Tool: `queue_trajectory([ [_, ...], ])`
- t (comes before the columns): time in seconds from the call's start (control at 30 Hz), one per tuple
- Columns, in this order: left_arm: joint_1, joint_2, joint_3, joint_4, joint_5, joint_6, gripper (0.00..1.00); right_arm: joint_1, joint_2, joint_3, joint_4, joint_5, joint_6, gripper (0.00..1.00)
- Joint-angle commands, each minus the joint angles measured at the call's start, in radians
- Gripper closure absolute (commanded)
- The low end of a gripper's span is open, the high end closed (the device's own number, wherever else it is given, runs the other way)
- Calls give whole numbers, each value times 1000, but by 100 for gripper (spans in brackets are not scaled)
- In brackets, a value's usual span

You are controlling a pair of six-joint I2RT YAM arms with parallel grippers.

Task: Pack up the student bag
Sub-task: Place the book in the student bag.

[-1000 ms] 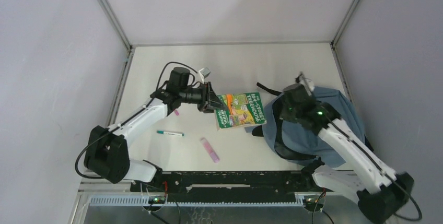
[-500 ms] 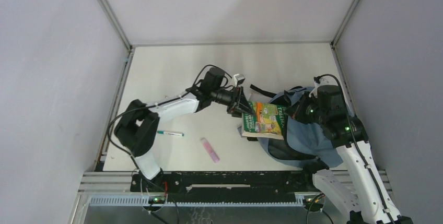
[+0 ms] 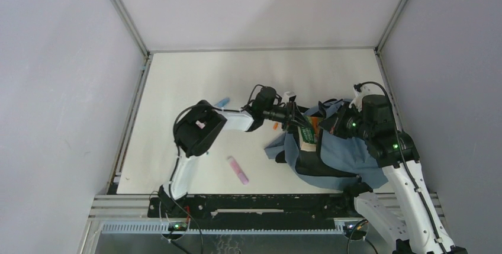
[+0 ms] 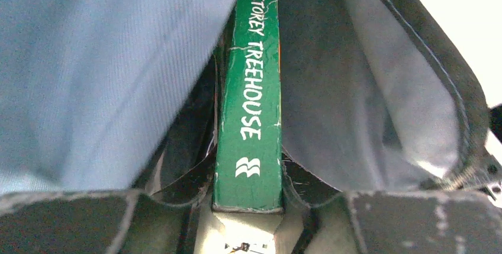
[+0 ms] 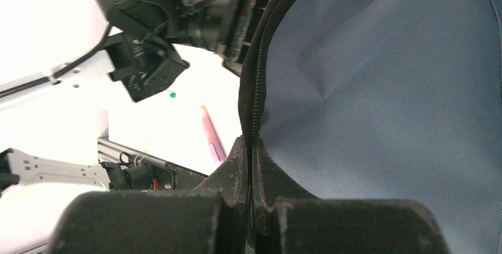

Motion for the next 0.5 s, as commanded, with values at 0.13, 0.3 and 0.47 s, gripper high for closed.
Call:
queue_trajectory([
  [0.13, -67, 71, 254, -161, -135, 136, 100, -2, -4, 51, 98, -54, 19, 100],
  [0.3, -93, 94, 327, -363, -231, 246, 100, -3, -7, 51, 114, -52, 24, 100],
  [0.47, -107, 193, 445, -395, -204, 272, 88, -3, -2, 51, 115, -54, 17, 100],
])
